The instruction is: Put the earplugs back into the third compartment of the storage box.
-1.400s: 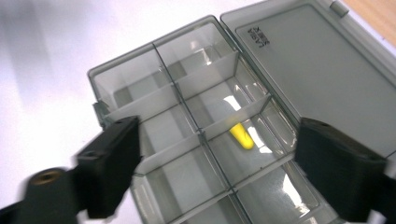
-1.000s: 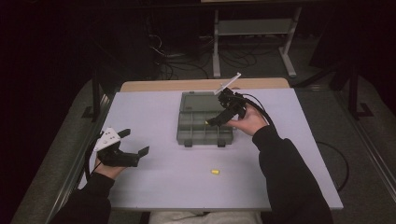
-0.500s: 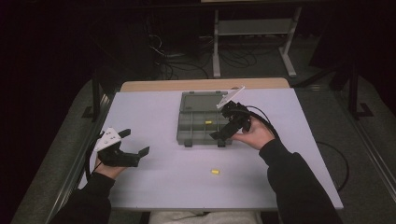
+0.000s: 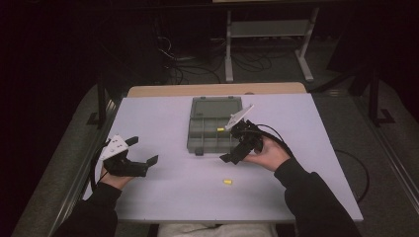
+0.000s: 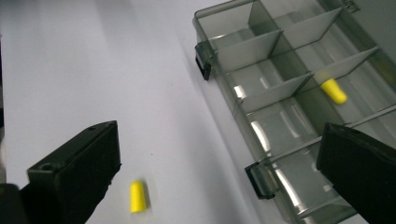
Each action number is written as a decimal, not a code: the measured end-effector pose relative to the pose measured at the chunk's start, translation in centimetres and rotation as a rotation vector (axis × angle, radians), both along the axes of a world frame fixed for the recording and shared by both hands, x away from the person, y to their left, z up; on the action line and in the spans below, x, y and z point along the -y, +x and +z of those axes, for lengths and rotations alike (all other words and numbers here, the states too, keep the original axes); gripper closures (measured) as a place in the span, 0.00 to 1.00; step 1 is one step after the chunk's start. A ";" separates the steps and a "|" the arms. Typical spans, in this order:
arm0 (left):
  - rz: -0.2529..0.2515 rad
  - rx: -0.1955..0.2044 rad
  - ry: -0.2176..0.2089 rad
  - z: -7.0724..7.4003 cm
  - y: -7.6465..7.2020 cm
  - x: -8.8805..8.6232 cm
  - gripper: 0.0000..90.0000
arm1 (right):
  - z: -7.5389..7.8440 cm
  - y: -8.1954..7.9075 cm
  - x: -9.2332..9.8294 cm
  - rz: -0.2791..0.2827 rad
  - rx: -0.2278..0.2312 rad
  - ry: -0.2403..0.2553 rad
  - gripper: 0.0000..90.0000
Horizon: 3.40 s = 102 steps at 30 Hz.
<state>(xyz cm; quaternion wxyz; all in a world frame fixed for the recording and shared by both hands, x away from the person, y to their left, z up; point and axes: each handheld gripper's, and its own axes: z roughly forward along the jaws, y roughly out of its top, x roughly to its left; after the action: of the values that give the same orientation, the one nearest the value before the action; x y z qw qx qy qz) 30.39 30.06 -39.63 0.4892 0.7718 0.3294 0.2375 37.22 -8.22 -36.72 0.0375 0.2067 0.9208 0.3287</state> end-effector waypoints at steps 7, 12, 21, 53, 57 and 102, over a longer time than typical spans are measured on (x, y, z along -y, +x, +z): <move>0.000 -0.001 -0.001 0.0 0.0 0.0 0.00 | -1.2 -0.7 0.3 0.009 -0.018 -0.013 0.00; 0.001 -0.002 -0.001 0.0 0.0 0.0 0.00 | -1.7 -2.0 0.5 0.029 -0.010 -0.010 0.00; 0.001 -0.001 0.001 0.0 0.0 0.0 0.00 | -2.5 -3.8 0.1 0.074 -0.015 -0.048 0.00; -0.002 0.000 -0.004 0.0 0.0 0.0 0.00 | -5.8 -5.0 -1.9 0.203 -0.073 -0.220 0.84; -0.003 0.000 -0.002 0.0 0.0 0.0 0.00 | -5.8 -5.1 -1.9 0.206 -0.079 -0.220 0.87; -0.004 -0.002 -0.002 0.0 0.0 0.1 0.00 | 0.6 -2.5 -1.5 0.170 -0.013 -0.119 0.88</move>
<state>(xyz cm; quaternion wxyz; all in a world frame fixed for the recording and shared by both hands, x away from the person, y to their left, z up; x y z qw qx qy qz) 30.37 30.00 -39.61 0.4901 0.7722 0.3286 0.2355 34.70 -6.70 -36.10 0.0156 0.1274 0.9531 0.2741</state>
